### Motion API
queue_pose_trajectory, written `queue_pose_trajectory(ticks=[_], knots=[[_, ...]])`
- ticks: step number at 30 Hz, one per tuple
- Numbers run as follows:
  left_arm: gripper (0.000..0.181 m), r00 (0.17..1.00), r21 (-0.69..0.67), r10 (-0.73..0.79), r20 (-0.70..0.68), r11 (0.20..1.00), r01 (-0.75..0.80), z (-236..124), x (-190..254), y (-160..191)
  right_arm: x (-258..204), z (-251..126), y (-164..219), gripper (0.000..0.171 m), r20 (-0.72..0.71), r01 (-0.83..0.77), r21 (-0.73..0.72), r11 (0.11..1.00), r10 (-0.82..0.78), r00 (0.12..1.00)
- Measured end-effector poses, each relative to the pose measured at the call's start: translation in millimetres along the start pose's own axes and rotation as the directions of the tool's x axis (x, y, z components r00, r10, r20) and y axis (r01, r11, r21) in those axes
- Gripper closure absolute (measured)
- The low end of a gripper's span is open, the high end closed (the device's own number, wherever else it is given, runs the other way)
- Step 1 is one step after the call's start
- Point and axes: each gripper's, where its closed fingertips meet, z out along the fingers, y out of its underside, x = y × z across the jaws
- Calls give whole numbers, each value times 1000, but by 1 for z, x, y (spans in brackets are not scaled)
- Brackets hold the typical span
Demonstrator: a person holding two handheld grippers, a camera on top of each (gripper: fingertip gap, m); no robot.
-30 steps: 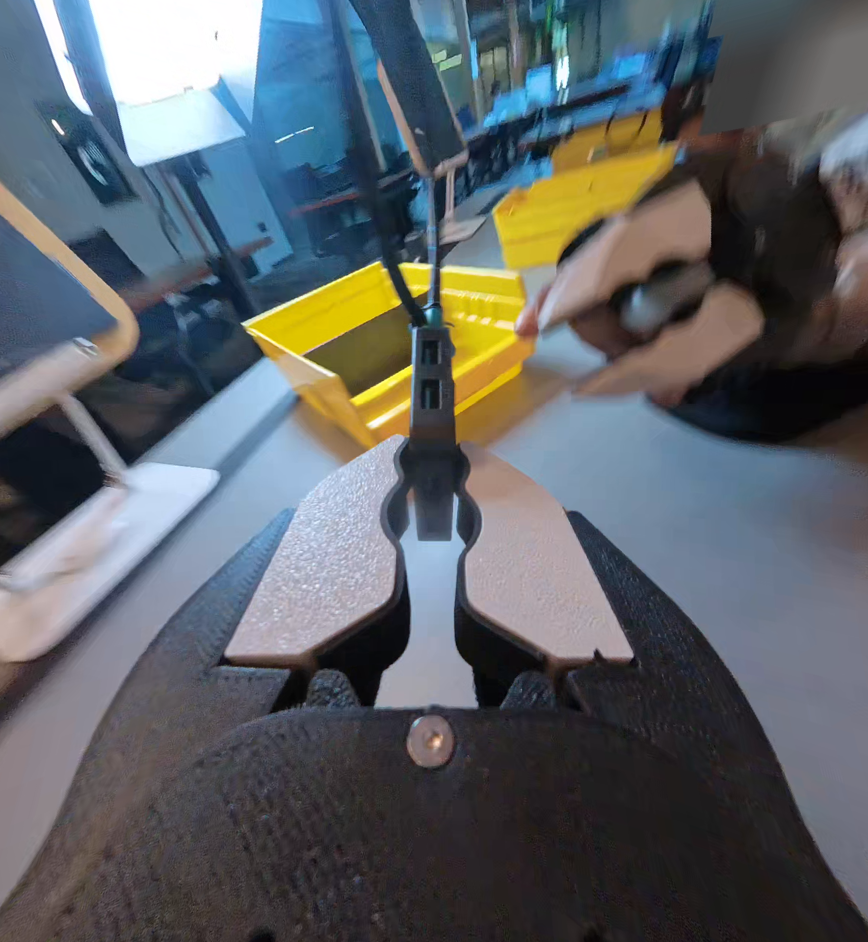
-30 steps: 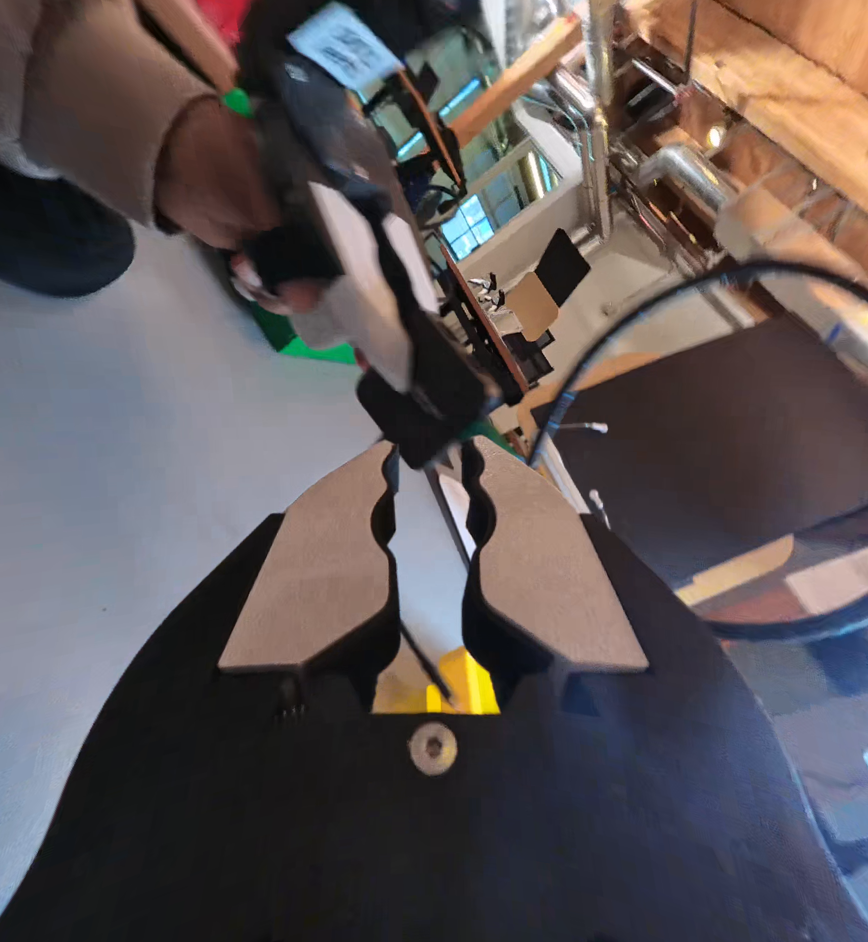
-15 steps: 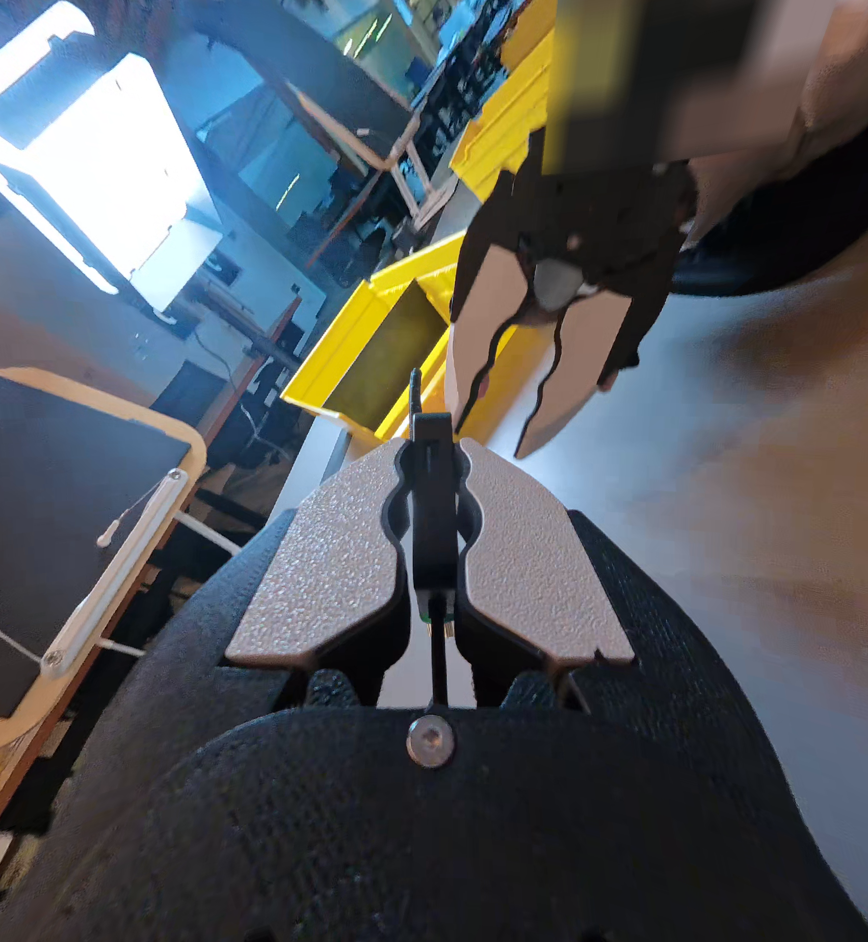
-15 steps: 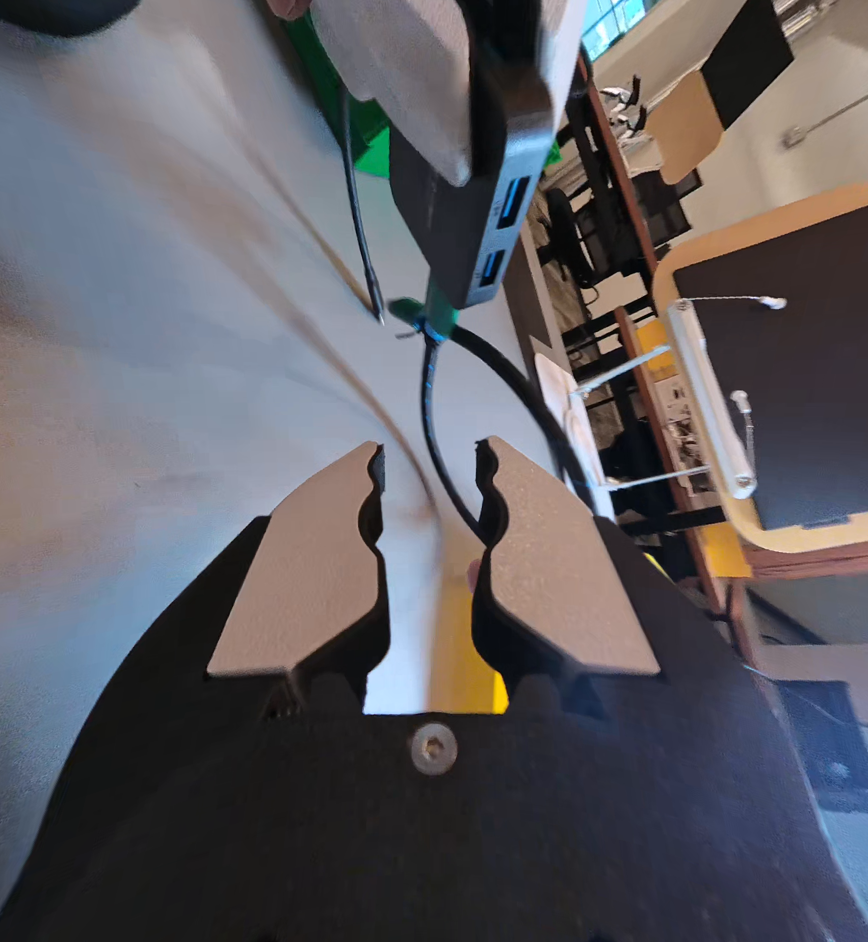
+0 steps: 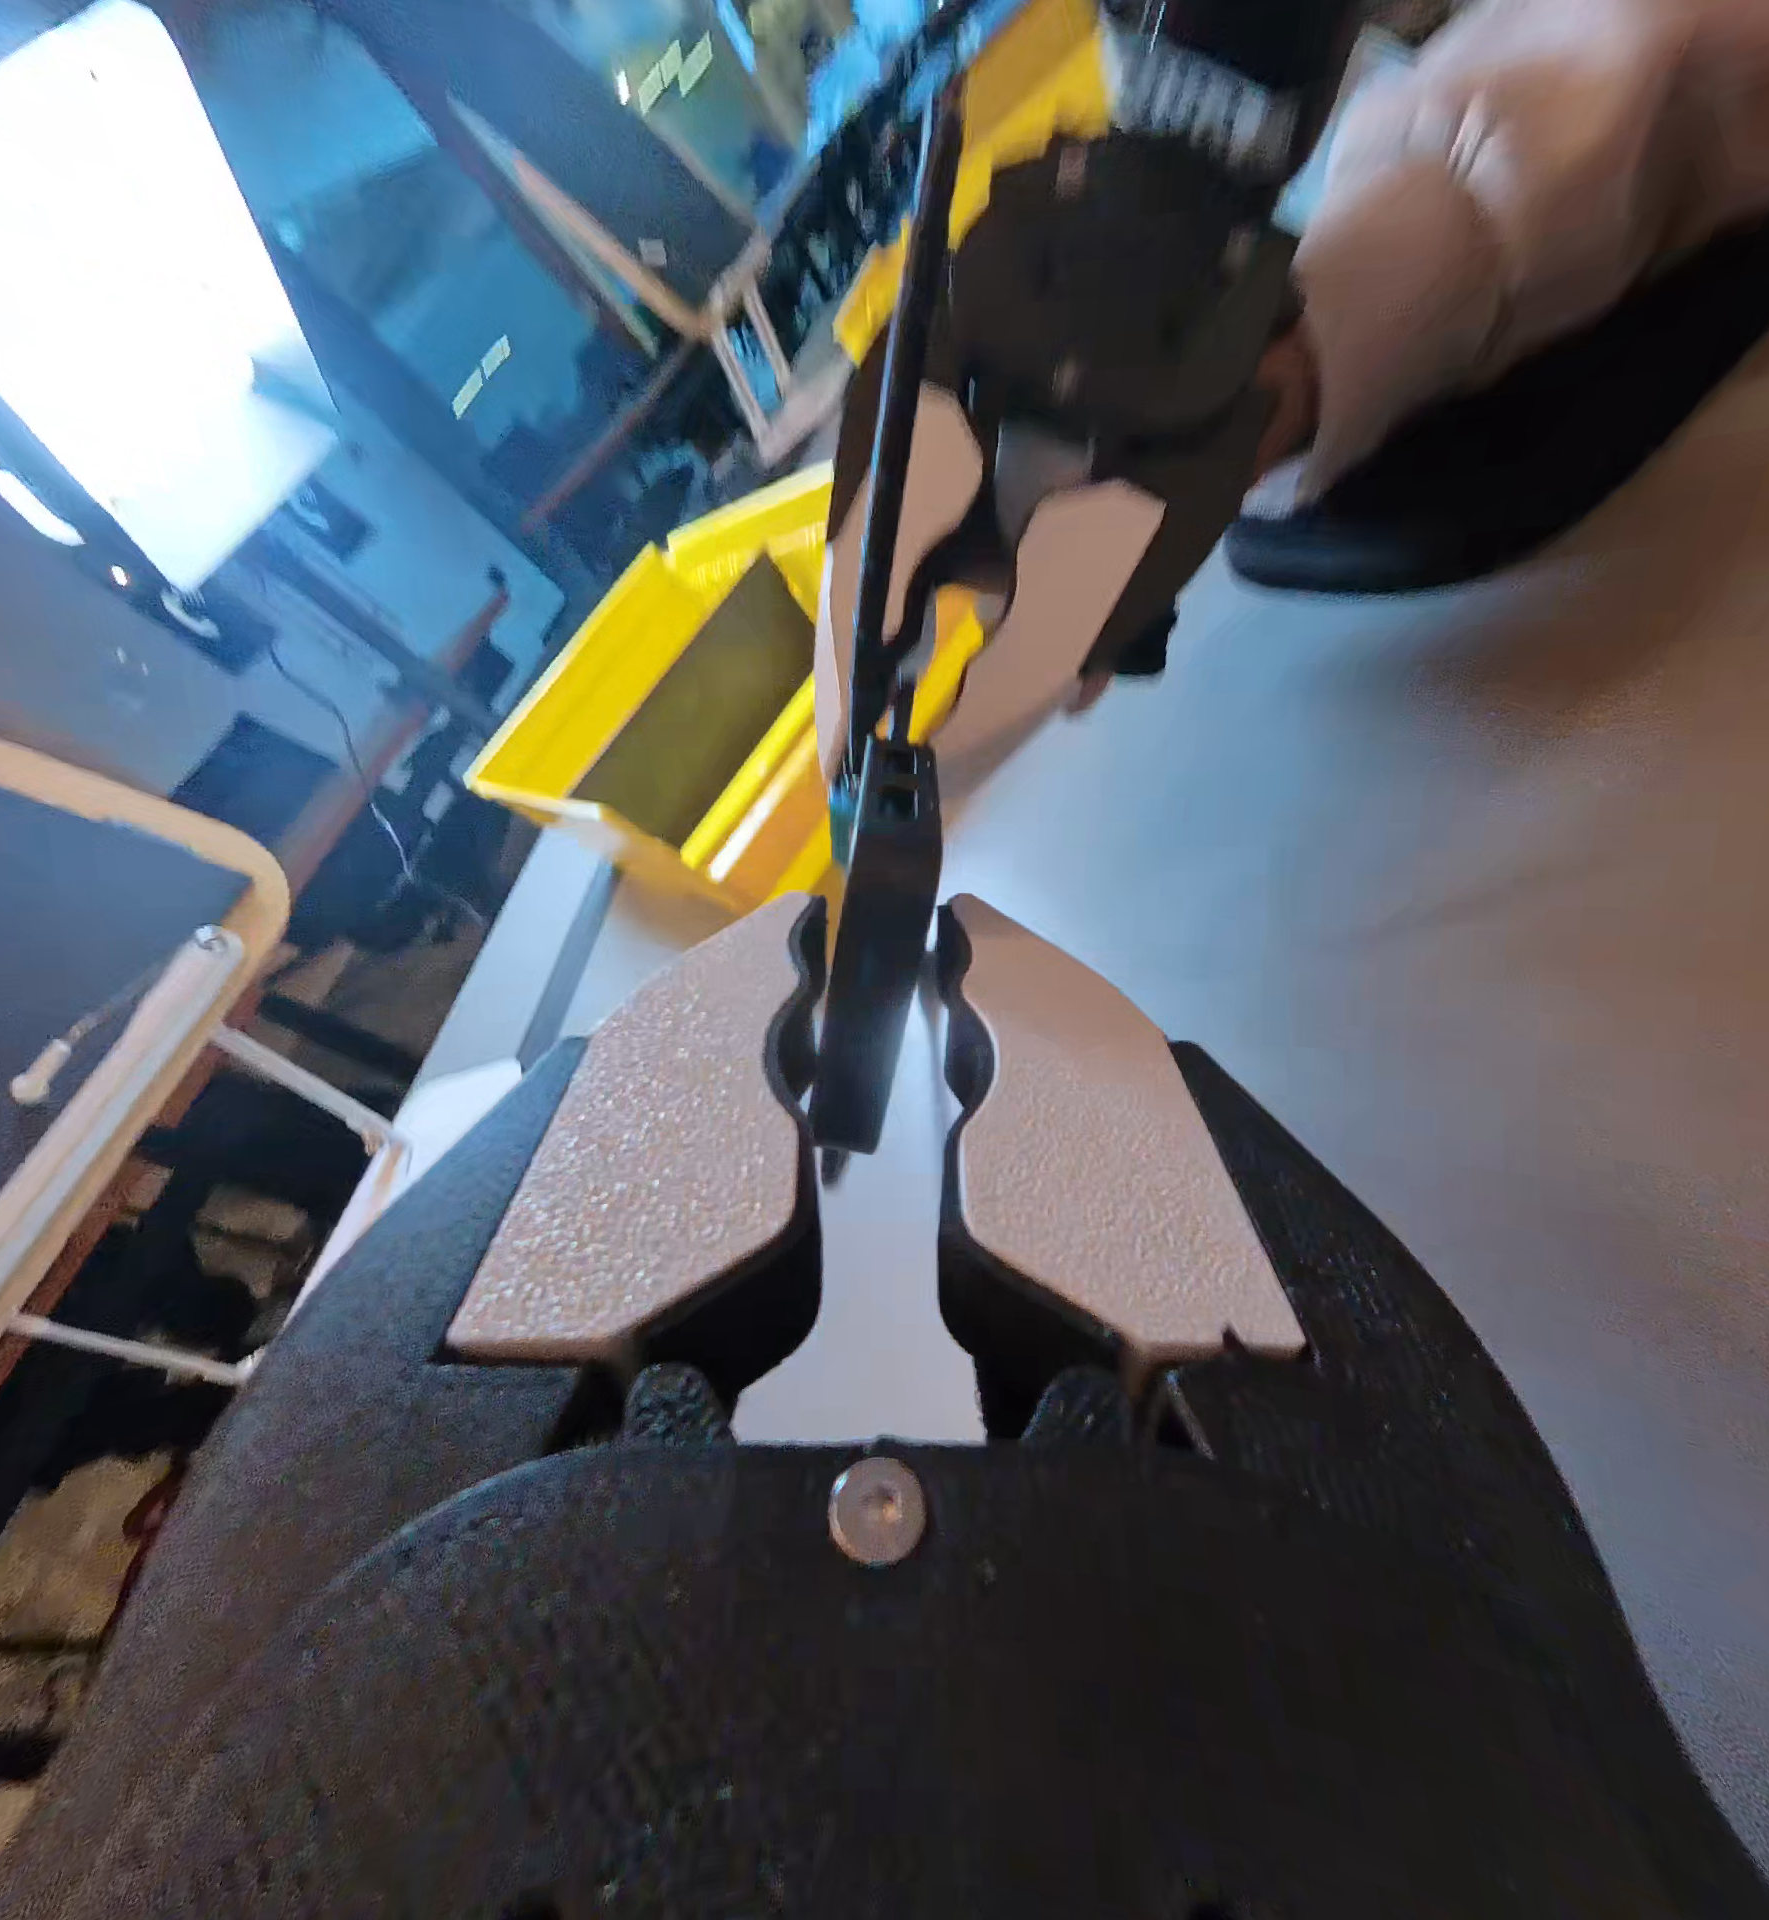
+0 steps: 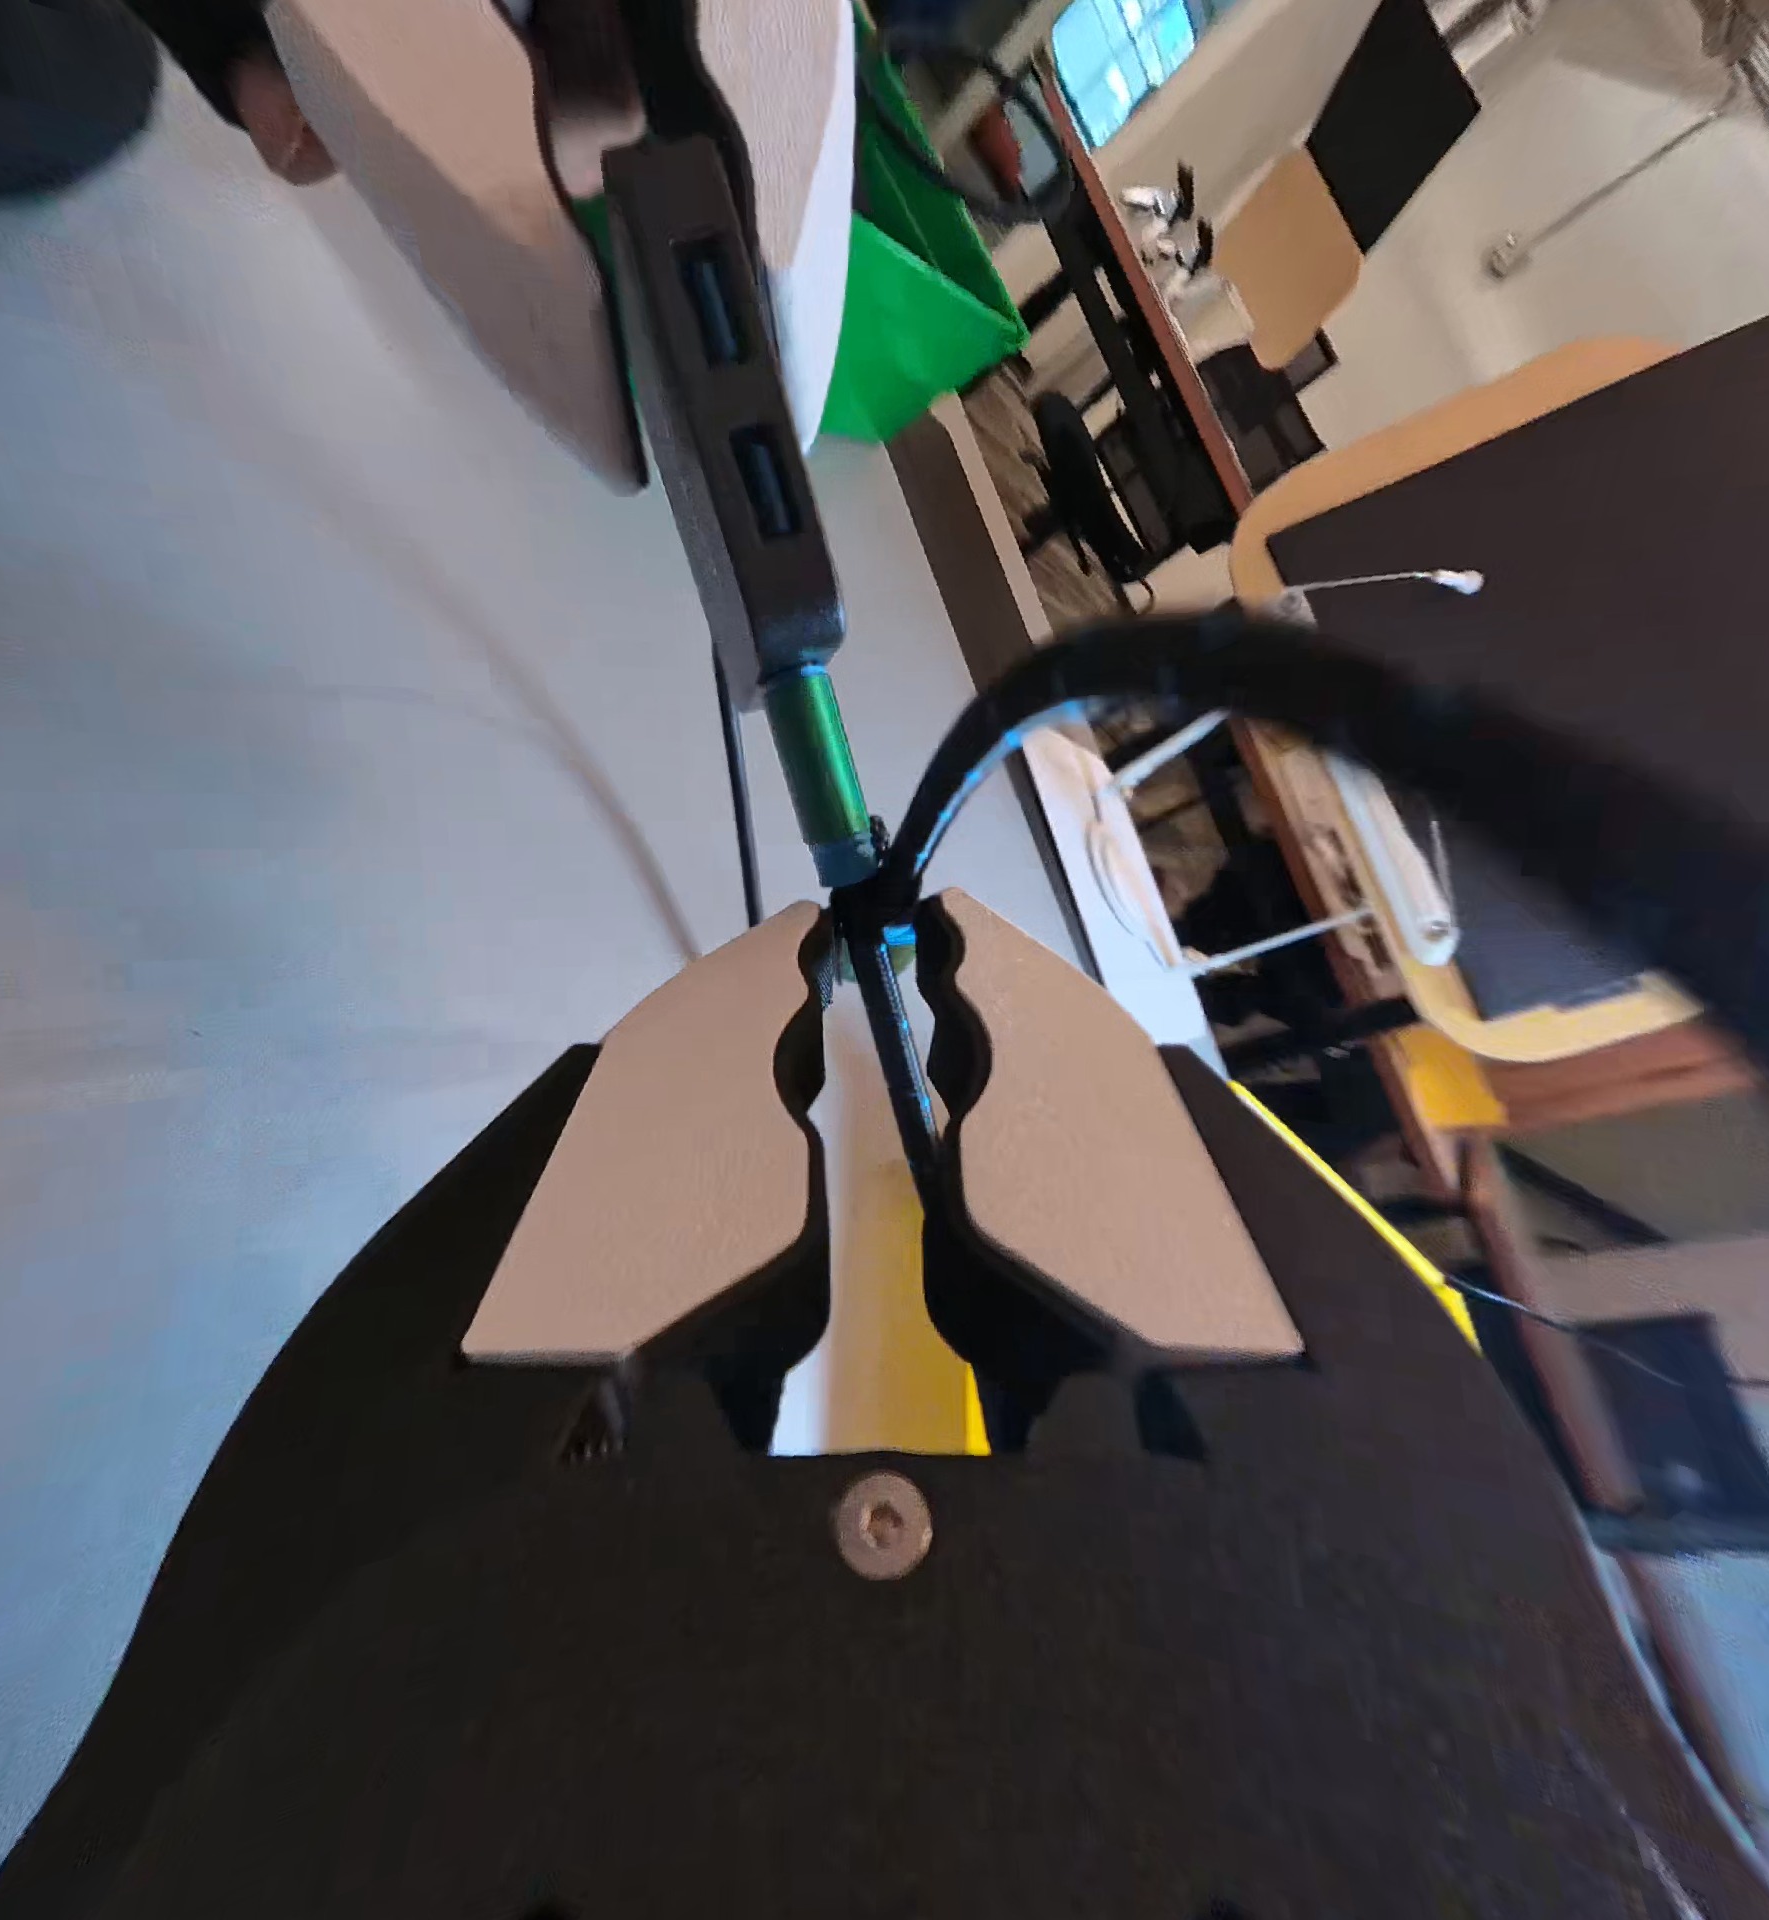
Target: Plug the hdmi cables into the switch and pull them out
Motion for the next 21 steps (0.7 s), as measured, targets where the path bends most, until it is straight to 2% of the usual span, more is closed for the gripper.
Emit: queue_pose_trajectory(ticks=[4, 6, 8, 11, 15, 21], knots=[[152, 998, -82, 61, 2, 995, -61, 17, 11, 18, -7, 3, 1, 156, -53, 204, -117, 972, -212, 976], [162, 976, -191, 215, 19, 959, -208, 24, 15, 30, -13, 4, -4, 156, -55, 251, -117, 961, -259, 964], [165, 927, -268, 373, 41, 898, -350, 23, 11, 34, -14, 4, -4, 156, -55, 267, -114, 957, -275, 960], [167, 931, -266, 362, 52, 903, -337, 20, 7, 30, -13, 3, -9, 156, -83, 283, -85, 955, -290, 954], [167, 925, -290, 380, 34, 889, -355, 18, 8, 34, -23, 2, -17, 147, -48, 269, -51, 962, -272, 961], [167, 918, -273, 397, 2, 883, -381, 24, 21, 28, -32, 5, -24, 149, -28, 275, -20, 961, -276, 961]])
